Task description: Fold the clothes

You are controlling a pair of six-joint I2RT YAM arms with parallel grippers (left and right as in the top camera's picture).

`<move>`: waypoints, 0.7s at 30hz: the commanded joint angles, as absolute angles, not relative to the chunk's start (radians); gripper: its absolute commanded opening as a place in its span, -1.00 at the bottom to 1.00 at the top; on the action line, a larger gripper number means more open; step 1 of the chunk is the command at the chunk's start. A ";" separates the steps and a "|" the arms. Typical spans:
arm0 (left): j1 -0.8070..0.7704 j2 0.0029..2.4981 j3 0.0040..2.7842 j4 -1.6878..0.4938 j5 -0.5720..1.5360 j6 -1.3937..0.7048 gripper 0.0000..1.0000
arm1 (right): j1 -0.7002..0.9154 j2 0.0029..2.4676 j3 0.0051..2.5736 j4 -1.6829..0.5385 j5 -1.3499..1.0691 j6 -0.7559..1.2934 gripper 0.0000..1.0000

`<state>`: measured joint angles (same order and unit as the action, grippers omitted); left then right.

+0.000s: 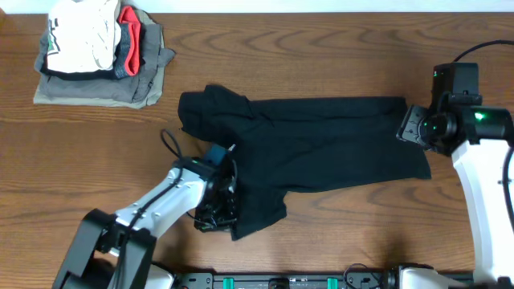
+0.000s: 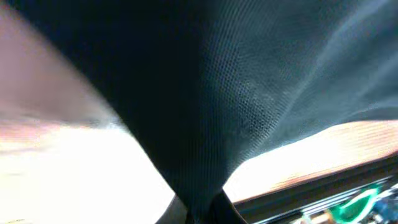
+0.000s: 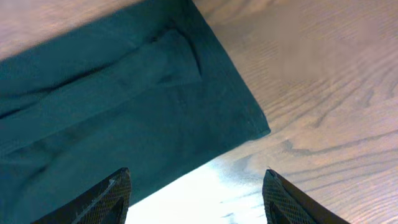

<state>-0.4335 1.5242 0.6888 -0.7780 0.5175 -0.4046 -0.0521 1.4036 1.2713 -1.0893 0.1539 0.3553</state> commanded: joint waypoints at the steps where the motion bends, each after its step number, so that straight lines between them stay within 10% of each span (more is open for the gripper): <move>1: -0.379 1.462 0.728 -0.758 0.508 -0.387 -0.88 | -0.105 1.475 1.228 -1.082 0.137 0.366 0.29; 21: -0.281 1.423 0.729 -0.634 0.505 -0.386 -0.88 | -0.215 1.616 0.946 -0.804 0.089 0.289 0.27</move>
